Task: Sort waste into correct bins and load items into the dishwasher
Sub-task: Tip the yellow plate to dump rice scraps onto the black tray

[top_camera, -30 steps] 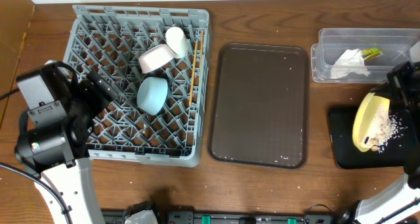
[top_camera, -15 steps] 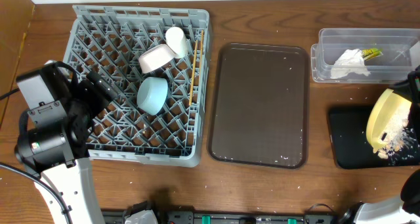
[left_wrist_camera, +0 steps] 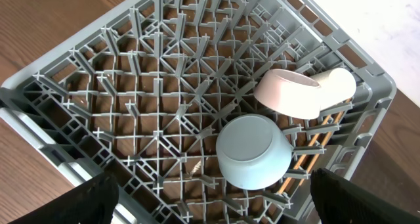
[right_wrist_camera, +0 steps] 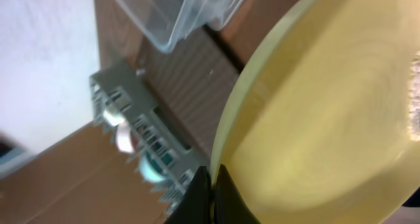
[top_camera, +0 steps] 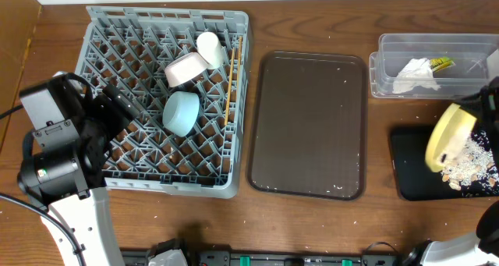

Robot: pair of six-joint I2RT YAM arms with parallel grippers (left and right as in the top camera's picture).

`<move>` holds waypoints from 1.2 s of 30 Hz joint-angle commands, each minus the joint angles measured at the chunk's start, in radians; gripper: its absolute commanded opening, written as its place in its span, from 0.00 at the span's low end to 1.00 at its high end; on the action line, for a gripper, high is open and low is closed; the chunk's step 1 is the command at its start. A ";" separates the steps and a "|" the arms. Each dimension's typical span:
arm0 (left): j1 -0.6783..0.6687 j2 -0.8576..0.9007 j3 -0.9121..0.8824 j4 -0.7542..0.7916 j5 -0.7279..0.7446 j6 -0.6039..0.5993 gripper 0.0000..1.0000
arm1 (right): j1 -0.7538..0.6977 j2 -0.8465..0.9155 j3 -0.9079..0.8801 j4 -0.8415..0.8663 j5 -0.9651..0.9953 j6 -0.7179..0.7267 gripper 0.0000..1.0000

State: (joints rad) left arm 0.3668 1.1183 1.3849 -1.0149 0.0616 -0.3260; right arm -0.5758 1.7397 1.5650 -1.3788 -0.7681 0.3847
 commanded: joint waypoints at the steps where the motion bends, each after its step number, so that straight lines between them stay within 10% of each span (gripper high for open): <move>1: 0.005 0.000 0.005 -0.002 0.002 -0.009 0.95 | -0.017 -0.010 -0.073 0.025 -0.193 -0.049 0.01; 36: 0.005 0.000 0.005 -0.002 0.002 -0.009 0.95 | -0.090 -0.010 -0.121 0.130 -0.290 -0.148 0.01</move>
State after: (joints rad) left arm 0.3668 1.1183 1.3849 -1.0149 0.0616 -0.3260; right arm -0.6514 1.7401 1.4384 -1.2869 -0.9916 0.2928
